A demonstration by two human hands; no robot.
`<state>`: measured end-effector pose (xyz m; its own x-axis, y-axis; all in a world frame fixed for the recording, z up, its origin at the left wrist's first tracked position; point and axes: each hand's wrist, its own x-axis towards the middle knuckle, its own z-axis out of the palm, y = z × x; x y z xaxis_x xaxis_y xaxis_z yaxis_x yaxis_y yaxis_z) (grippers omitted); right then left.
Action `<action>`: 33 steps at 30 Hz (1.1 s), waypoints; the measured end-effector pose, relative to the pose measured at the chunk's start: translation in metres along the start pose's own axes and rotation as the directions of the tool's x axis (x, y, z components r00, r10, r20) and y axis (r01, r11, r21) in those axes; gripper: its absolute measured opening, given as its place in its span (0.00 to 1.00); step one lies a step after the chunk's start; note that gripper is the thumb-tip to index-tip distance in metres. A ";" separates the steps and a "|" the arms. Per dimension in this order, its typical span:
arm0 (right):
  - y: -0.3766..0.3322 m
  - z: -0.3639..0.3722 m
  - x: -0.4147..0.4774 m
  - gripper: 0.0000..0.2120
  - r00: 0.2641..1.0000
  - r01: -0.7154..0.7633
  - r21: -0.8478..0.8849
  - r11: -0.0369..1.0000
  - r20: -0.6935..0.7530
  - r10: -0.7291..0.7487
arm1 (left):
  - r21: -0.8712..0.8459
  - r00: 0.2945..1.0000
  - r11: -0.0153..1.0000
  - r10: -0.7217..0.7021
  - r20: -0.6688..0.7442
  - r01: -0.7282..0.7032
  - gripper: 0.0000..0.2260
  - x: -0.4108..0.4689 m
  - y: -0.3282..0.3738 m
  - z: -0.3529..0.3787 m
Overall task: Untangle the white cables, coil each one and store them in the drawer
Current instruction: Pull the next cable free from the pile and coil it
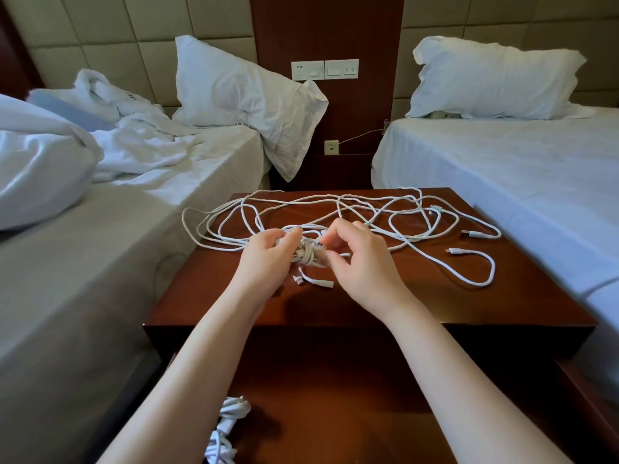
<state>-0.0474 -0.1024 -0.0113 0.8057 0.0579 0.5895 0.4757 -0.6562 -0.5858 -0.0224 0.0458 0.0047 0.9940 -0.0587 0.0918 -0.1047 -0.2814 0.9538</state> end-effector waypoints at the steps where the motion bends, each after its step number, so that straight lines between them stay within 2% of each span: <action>1: 0.001 0.000 0.001 0.07 1.000 0.001 0.003 1.000 0.002 -0.001 | -0.004 1.000 1.000 -0.002 0.002 0.002 0.15 0.000 0.001 -0.001; 10: 0.005 0.004 0.000 0.08 0.998 0.019 -0.005 1.000 0.064 -0.019 | -0.259 0.972 0.948 -0.136 0.194 0.184 0.14 -0.004 0.008 -0.009; 13: 0.011 0.005 0.003 0.07 0.995 0.103 -0.027 0.994 -0.007 -0.103 | -0.295 0.969 0.934 -0.147 0.198 0.202 0.15 -0.006 0.010 -0.008; 17: 0.018 0.007 0.002 0.11 0.987 0.154 -0.060 0.986 -0.045 -0.156 | -0.301 0.973 0.933 -0.151 0.175 0.199 0.15 -0.006 0.011 -0.002; 22: 0.022 0.006 0.002 0.04 0.987 0.157 -0.018 0.988 -0.030 -0.157 | -0.338 0.973 0.917 -0.163 0.162 0.210 0.13 -0.008 0.012 -0.002; 24: 0.019 0.004 0.002 0.01 0.993 0.114 0.054 0.992 -0.028 -0.113 | -0.319 0.976 0.928 -0.146 0.159 0.191 0.14 -0.010 0.013 -0.001; 27: 0.016 0.002 0.002 0.01 0.999 -0.031 0.240 0.970 -0.015 0.036 | -0.309 0.981 0.937 -0.115 0.157 0.160 0.14 -0.011 0.015 -0.002; 30: 0.014 -0.001 0.002 0.04 0.975 -0.219 0.423 0.879 0.076 0.207 | -0.312 0.984 0.943 -0.071 0.162 0.120 0.14 -0.014 0.017 -0.004; 33: 0.012 -0.006 0.002 0.08 0.936 -0.352 0.509 0.785 0.197 0.292 | -0.334 0.984 0.939 -0.024 0.177 0.083 0.14 -0.016 0.016 -0.003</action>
<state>-0.0416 -0.1146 -0.0141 0.9625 0.0101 0.2710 0.2693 -0.1530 -0.9508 -0.0396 0.0448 0.0196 0.9751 -0.2210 0.0171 -0.0060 0.0511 0.9987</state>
